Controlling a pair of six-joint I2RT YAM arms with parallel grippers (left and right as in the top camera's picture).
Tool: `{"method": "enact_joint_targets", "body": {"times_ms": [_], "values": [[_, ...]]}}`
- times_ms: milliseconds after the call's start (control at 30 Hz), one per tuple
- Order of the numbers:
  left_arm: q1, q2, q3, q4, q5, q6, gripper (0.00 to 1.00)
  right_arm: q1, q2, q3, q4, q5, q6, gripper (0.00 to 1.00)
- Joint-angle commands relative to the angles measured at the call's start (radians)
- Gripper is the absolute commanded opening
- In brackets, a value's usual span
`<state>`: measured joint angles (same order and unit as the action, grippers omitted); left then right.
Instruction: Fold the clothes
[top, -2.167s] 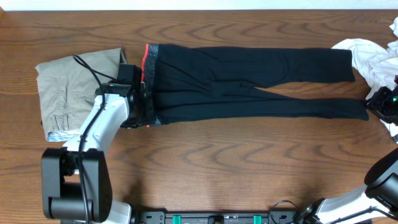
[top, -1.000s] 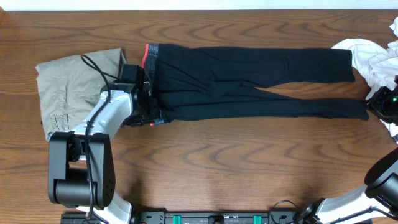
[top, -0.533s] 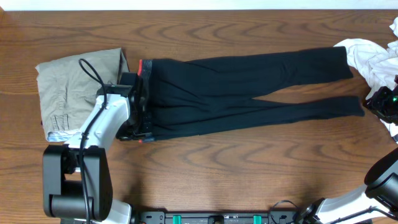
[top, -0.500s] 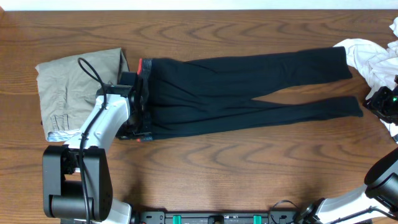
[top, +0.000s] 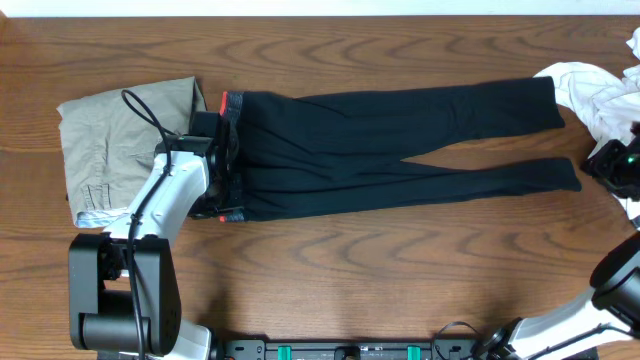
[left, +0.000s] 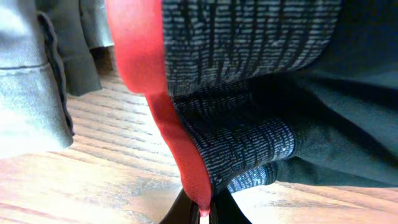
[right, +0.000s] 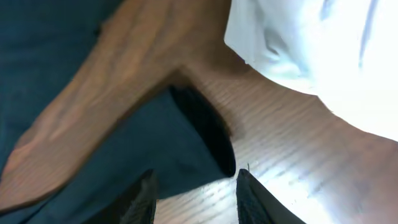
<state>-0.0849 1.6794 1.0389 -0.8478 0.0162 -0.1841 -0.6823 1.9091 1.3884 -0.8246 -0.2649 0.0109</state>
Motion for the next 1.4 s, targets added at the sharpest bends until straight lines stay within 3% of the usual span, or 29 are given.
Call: {"method": "enact_joint_targets", "body": {"times_ms": [0,300,467,633,733,900,1000,1367], "values": [[0.005,-0.011,-0.005,0.008,-0.001,-0.013,0.06,0.011,0.088,-0.003,0.006,-0.007,0.0,0.41],[0.005,-0.011,-0.005,0.012,-0.001,-0.013,0.06,0.031,0.202,-0.003,0.032,-0.109,-0.035,0.38],[0.005,-0.011,-0.005,0.024,-0.001,-0.013,0.06,0.031,0.189,-0.001,0.024,-0.11,-0.035,0.01],[0.005,-0.012,-0.005,0.035,-0.001,-0.011,0.06,0.028,0.122,0.035,-0.072,-0.106,-0.025,0.01],[0.005,-0.018,0.004,0.03,-0.001,0.011,0.06,0.027,0.056,0.097,-0.232,-0.096,-0.018,0.01],[0.005,-0.071,0.027,-0.011,-0.002,0.06,0.06,0.02,-0.053,0.203,-0.459,0.09,-0.005,0.01],[0.005,-0.145,0.032,-0.011,-0.005,0.059,0.06,-0.003,-0.111,0.24,-0.469,0.18,0.055,0.01],[0.005,-0.398,0.032,0.008,-0.005,0.045,0.06,-0.044,-0.17,0.244,-0.468,0.171,0.082,0.01]]}}
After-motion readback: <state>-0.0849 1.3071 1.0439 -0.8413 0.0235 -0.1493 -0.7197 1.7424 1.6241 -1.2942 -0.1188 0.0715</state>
